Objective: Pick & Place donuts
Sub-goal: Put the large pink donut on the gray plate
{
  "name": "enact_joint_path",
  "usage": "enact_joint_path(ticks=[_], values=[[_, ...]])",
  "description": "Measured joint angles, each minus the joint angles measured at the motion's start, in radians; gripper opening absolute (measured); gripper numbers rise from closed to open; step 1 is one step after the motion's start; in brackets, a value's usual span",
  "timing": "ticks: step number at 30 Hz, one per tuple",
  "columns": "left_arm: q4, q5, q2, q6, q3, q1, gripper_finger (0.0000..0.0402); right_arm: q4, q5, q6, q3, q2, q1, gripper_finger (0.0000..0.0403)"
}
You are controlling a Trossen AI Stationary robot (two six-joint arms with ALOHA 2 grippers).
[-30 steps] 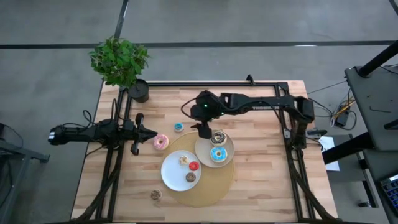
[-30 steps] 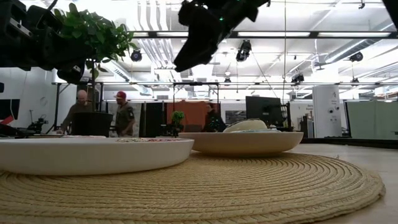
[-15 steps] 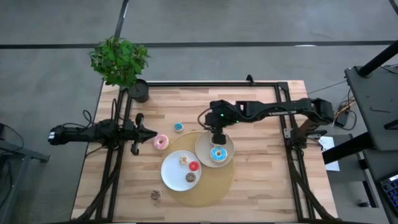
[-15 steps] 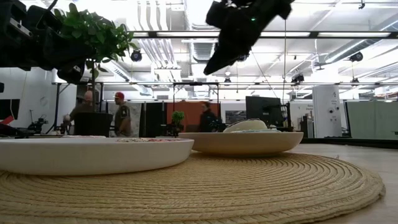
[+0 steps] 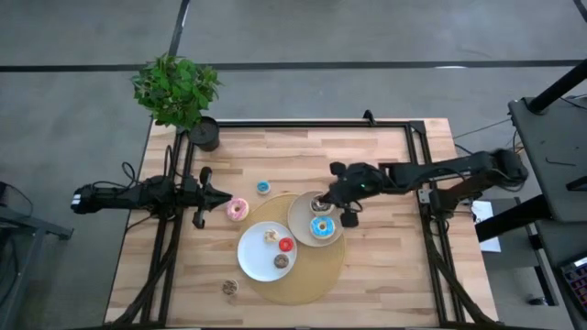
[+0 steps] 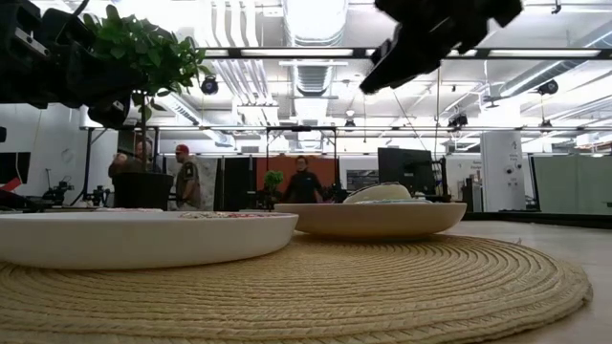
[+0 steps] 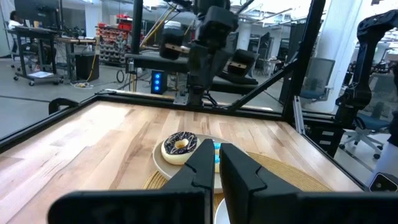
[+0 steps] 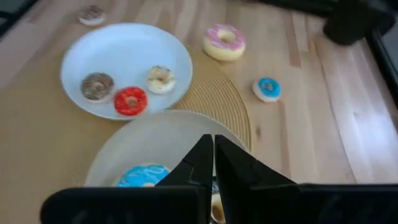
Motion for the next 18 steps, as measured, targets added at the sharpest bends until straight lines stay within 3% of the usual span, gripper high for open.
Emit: enact_joint_path(ticks=[6,18], values=[[0.0,0.0,0.0,0.0,0.0,0.0,0.0,0.062,0.138,0.036,-0.083,-0.062,0.052,0.0008],[0.0,0.0,0.0,0.0,0.0,0.0,0.0,0.061,0.151,0.228,-0.209,-0.248,0.005,0.0008]])
